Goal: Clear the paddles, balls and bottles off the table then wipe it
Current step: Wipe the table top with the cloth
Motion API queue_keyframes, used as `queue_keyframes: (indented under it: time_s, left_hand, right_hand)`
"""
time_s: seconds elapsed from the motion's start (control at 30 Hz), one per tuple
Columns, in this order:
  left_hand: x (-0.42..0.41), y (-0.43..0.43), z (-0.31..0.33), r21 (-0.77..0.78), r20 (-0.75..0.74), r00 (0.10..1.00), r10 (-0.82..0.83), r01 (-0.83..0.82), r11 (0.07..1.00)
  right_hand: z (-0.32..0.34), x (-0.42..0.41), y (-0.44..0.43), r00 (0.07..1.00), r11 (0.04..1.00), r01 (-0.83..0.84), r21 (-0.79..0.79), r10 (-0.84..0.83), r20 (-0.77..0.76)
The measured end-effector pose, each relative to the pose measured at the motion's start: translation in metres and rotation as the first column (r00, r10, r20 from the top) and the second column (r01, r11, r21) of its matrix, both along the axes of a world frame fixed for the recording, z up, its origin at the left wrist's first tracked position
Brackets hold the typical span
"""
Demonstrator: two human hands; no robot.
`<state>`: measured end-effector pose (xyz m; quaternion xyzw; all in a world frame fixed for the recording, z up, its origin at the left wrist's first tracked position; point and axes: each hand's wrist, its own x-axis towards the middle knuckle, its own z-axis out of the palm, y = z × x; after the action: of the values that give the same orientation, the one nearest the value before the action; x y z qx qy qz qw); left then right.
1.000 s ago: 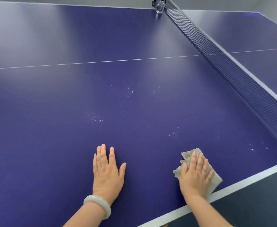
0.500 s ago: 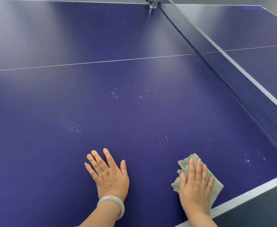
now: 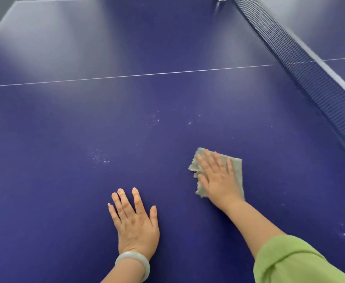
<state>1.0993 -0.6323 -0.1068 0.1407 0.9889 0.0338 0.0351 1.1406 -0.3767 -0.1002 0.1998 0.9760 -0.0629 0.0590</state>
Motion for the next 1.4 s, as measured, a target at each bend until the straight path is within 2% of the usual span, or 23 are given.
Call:
queue_keyframes:
  time_s: [0.03,0.1,0.17,0.23,0.33,0.4,0.43,0.47,0.5,0.57,0.63,0.7,0.77,0.87,0.93,1.0,1.03,1.1,1.17,1.2,1.27,1.33,1.4]
  left_hand:
    - [0.001,0.0,0.0,-0.006,-0.007,1.0,-0.003,0.003,1.0]
    - [0.002,0.0,0.001,-0.015,-0.014,1.0,-0.004,0.004,1.0]
    - [0.002,-0.001,0.002,-0.022,-0.012,1.0,0.004,-0.004,1.0]
    - [0.002,0.0,0.003,-0.028,-0.004,1.0,0.007,-0.007,1.0]
    - [0.001,0.0,0.003,-0.023,0.011,1.0,0.014,-0.013,1.0]
    - [0.001,-0.001,0.001,-0.021,0.007,1.0,0.011,-0.011,1.0]
    - [0.002,-0.001,0.0,-0.019,-0.001,1.0,0.009,-0.009,1.0]
    - [0.002,-0.001,-0.001,-0.014,-0.011,1.0,0.009,-0.009,1.0]
    - [0.002,0.0,-0.001,-0.01,-0.021,1.0,0.009,-0.009,1.0]
    - [0.003,0.0,-0.002,-0.009,-0.032,0.999,0.006,-0.006,1.0]
    - [0.003,0.0,-0.002,-0.014,-0.026,1.0,0.001,-0.001,1.0]
    - [0.003,-0.001,-0.002,-0.021,-0.027,1.0,0.002,-0.003,1.0]
    - [0.003,-0.001,-0.002,-0.032,-0.018,1.0,0.005,-0.006,0.999]
    - [0.004,-0.002,0.001,-0.058,0.027,0.999,0.023,-0.021,0.998]
    - [0.004,-0.002,0.004,-0.052,0.052,0.998,0.025,-0.022,0.998]
    - [0.005,0.0,0.005,-0.032,0.059,0.998,0.025,-0.023,0.999]
    - [0.004,-0.001,0.005,-0.019,0.053,0.998,0.021,-0.02,1.0]
    - [0.005,-0.001,0.006,-0.017,0.055,0.998,0.01,-0.009,1.0]
    - [0.007,-0.002,0.007,-0.028,0.085,0.996,0.003,-0.001,1.0]
    - [0.007,-0.002,0.008,-0.034,0.097,0.995,0.005,-0.002,0.999]
    - [0.007,-0.002,0.01,-0.04,0.109,0.994,0.009,-0.005,0.999]
    - [0.006,-0.001,0.013,-0.025,0.124,0.992,0.012,-0.009,1.0]
    - [0.005,-0.001,0.014,-0.037,0.129,0.991,0.015,-0.01,0.999]
  right_hand:
    - [0.002,0.008,0.025,0.977,0.977,0.211,-0.011,-0.211,0.041]
    - [0.006,0.028,0.049,0.834,0.835,0.55,-0.026,-0.548,0.065]
    - [0.007,0.037,0.03,0.753,0.753,0.658,-0.022,-0.657,0.033]
    - [0.005,0.031,-0.023,0.822,0.822,0.569,0.02,-0.569,-0.03]
    - [0.002,0.014,-0.097,0.984,0.99,0.139,-0.01,-0.14,-0.108]
    - [0.001,0.011,-0.099,0.985,0.987,-0.16,-0.017,0.158,-0.067]
    - [0.0,0.013,-0.082,0.974,0.975,-0.222,-0.022,0.221,-0.051]
    - [-0.001,0.018,-0.058,0.975,0.976,-0.217,-0.003,0.217,-0.041]
    - [-0.003,0.026,-0.031,0.99,0.991,-0.135,0.022,0.136,-0.032]
    - [-0.004,0.047,0.025,0.972,0.972,0.232,0.036,-0.233,0.014]
    - [0.005,0.064,0.055,0.802,0.803,0.596,-0.006,-0.594,0.059]
    - [0.008,0.066,0.039,0.684,0.683,0.73,-0.026,-0.728,0.051]
    - [0.006,0.057,-0.01,0.74,0.74,0.672,-0.028,-0.672,-0.005]
    - [0.003,0.054,-0.1,0.953,0.954,0.298,0.003,-0.298,-0.061]
    - [0.005,0.071,-0.128,0.997,0.999,0.042,-0.005,-0.042,-0.06]
    - [0.004,0.098,-0.112,0.997,0.998,-0.068,-0.002,0.068,-0.033]
    - [0.002,0.112,-0.097,0.999,0.999,-0.032,0.024,0.032,-0.012]
    - [0.001,0.137,-0.056,0.968,0.966,0.249,0.075,-0.25,0.011]
    - [0.007,0.149,-0.028,0.802,0.806,0.592,0.013,-0.591,0.093]
    - [0.011,0.149,-0.028,0.724,0.727,0.686,-0.018,-0.68,0.119]
    - [0.015,0.14,-0.05,0.685,0.687,0.726,-0.026,-0.719,0.113]
    - [0.014,0.128,-0.092,0.774,0.774,0.632,-0.02,-0.63,0.07]
    - [0.014,0.125,-0.134,0.889,0.89,0.456,-0.017,-0.455,0.04]
